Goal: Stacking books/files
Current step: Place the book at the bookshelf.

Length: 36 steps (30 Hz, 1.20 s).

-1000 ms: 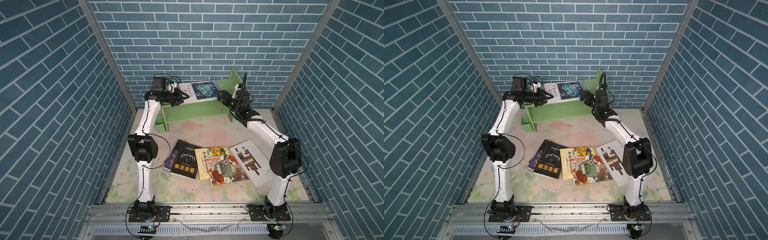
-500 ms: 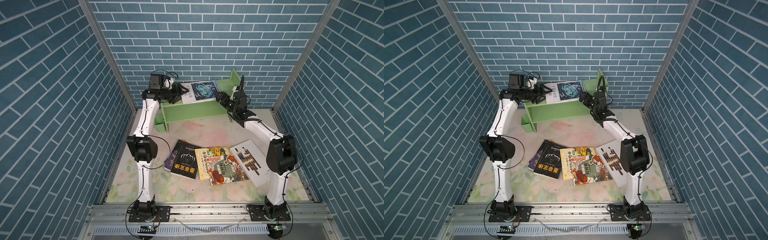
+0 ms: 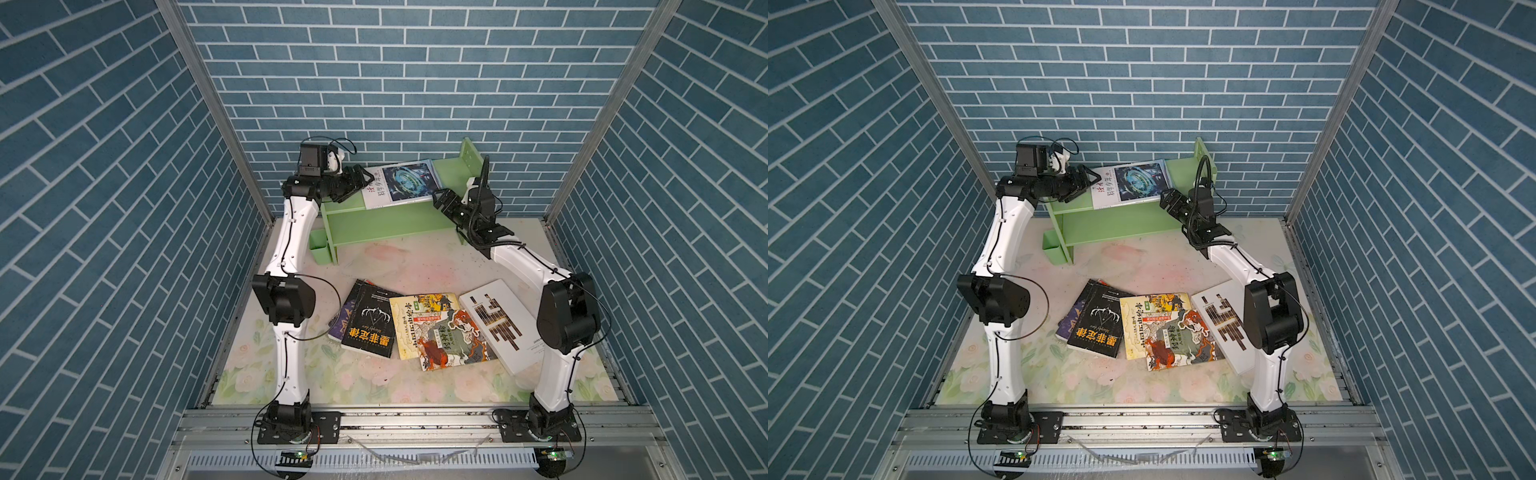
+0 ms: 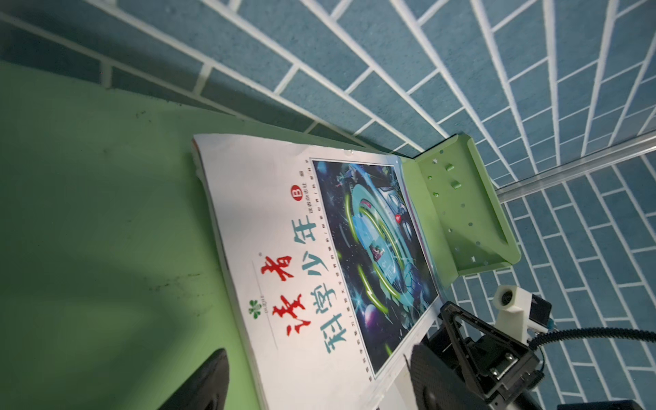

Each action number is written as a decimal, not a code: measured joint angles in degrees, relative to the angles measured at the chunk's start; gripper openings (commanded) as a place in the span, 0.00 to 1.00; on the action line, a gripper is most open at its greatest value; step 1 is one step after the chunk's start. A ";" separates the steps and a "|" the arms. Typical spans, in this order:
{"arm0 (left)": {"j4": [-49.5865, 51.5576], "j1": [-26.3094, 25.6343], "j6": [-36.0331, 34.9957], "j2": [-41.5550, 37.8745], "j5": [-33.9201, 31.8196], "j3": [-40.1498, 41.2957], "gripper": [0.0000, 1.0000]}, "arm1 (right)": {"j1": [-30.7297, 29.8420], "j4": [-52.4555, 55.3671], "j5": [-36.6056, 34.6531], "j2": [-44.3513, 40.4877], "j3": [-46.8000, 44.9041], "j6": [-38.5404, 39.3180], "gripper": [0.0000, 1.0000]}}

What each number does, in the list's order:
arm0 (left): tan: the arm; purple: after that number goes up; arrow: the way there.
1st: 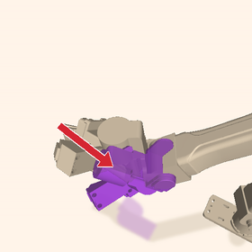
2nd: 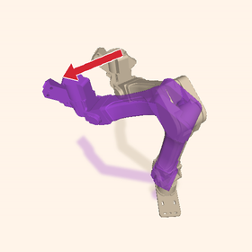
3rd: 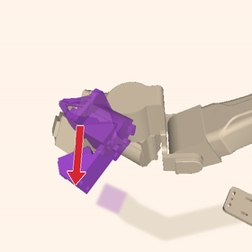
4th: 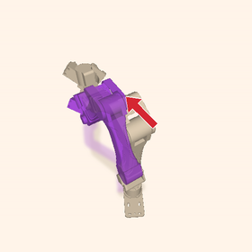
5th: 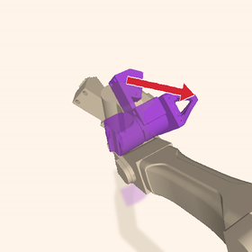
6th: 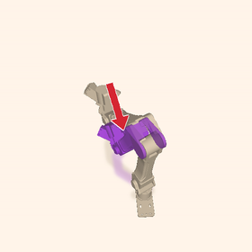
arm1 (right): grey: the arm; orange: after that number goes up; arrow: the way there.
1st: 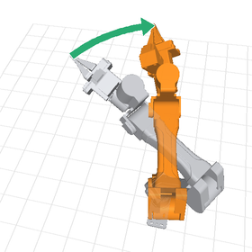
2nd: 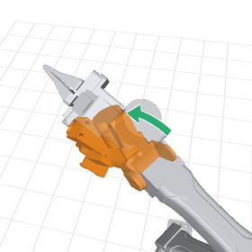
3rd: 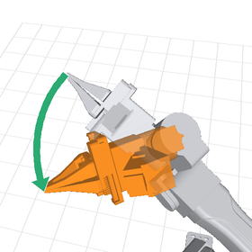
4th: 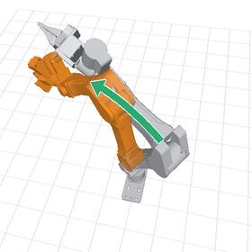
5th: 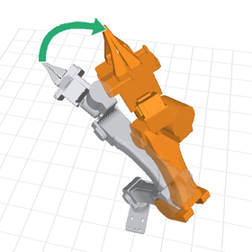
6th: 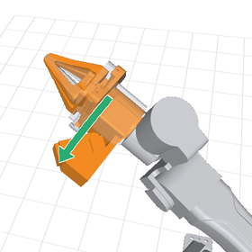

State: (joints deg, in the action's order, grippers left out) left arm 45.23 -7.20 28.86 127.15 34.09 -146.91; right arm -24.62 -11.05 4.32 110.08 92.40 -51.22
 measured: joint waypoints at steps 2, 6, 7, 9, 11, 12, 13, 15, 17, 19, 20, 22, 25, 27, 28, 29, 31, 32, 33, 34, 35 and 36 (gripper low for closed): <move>0.07 -1.38 -2.25 -3.06 -0.57 1.99 0.84 | -0.02 0.02 0.02 -1.66 -0.96 0.04 0.94; -0.20 -4.15 -5.64 -11.85 -0.44 9.51 0.86 | 0.00 0.07 -0.22 -5.14 -1.86 0.70 0.95; -0.42 -4.83 -6.23 -14.36 -0.22 11.98 0.86 | 0.00 0.11 -0.33 -6.16 -1.86 0.90 0.95; -0.87 -5.99 -6.60 -18.80 0.81 16.50 0.86 | 0.04 0.17 -0.57 -8.04 -1.88 1.51 0.95; -2.03 -6.86 -5.88 -22.36 2.78 20.90 0.86 | 0.20 0.28 -0.72 -10.08 -2.19 2.01 0.95; -2.69 -7.26 -5.31 -23.43 3.69 22.60 0.86 | 0.28 0.28 -0.87 -11.02 -2.60 2.14 0.95; -3.17 -7.76 -4.63 -24.20 4.59 24.30 0.87 | 0.42 0.33 -1.07 -11.96 -3.17 2.21 0.95; -3.58 -8.87 -3.93 -24.20 5.22 26.29 0.87 | 0.74 0.46 -1.55 -13.73 -4.63 2.23 0.95; -3.50 -10.25 -3.28 -22.73 5.51 26.95 0.88 | 1.14 0.79 -2.16 -15.21 -6.21 2.23 0.95; -3.54 -11.34 -2.56 -20.72 5.79 26.95 0.90 | 1.51 1.44 -2.69 -16.20 -7.52 2.23 0.95; -3.56 -11.89 -2.21 -19.58 5.88 26.91 0.92 | 1.66 1.81 -2.99 -16.59 -8.11 2.23 0.96; -3.56 -12.48 -1.60 -17.55 5.68 26.69 0.93 | 1.88 2.45 -3.41 -17.33 -9.16 2.25 0.96; -3.85 -12.81 -0.55 -14.21 4.70 25.22 0.98 | 2.21 2.95 -4.02 -18.18 -10.45 2.25 0.96; -4.66 -12.87 0.52 -11.98 4.26 23.74 1.00 | 2.29 3.02 -4.24 -18.25 -10.62 2.23 0.96; -5.35 -12.87 1.27 -10.91 4.09 22.82 1.00 | 2.34 3.02 -4.33 -18.25 -10.64 2.23 0.96; -6.34 -12.90 2.03 -9.84 3.89 21.90 1.00 | 2.40 3.02 -4.35 -18.25 -10.64 2.25 0.96; -7.98 -12.96 3.32 -8.20 3.41 20.37 1.00 | 2.40 2.99 -4.42 -18.27 -10.67 2.23 0.96; -8.70 -12.98 3.89 -7.50 3.10 19.56 1.00 | 2.40 2.99 -4.52 -18.27 -10.75 2.23 0.96; -9.16 -13.05 4.42 -6.93 2.86 18.78 1.00 | 2.40 2.99 -4.59 -18.34 -10.86 2.23 0.96; -9.44 -13.09 5.05 -6.27 2.47 17.73 1.00 | 2.40 2.97 -4.70 -18.47 -11.19 2.23 0.96; -9.55 -13.14 5.49 -5.79 2.12 16.98 1.00 | 2.40 2.99 -4.85 -18.73 -11.63 2.23 0.96; -9.70 -13.18 5.90 -5.49 1.79 16.41 1.00 | 2.40 3.06 -5.07 -19.04 -12.15 2.23 0.96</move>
State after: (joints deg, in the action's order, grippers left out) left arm 35.53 -20.38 34.76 121.67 35.88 -130.50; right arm -22.22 -7.99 -0.75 91.05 80.25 -48.99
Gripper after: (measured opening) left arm 0.995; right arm 0.960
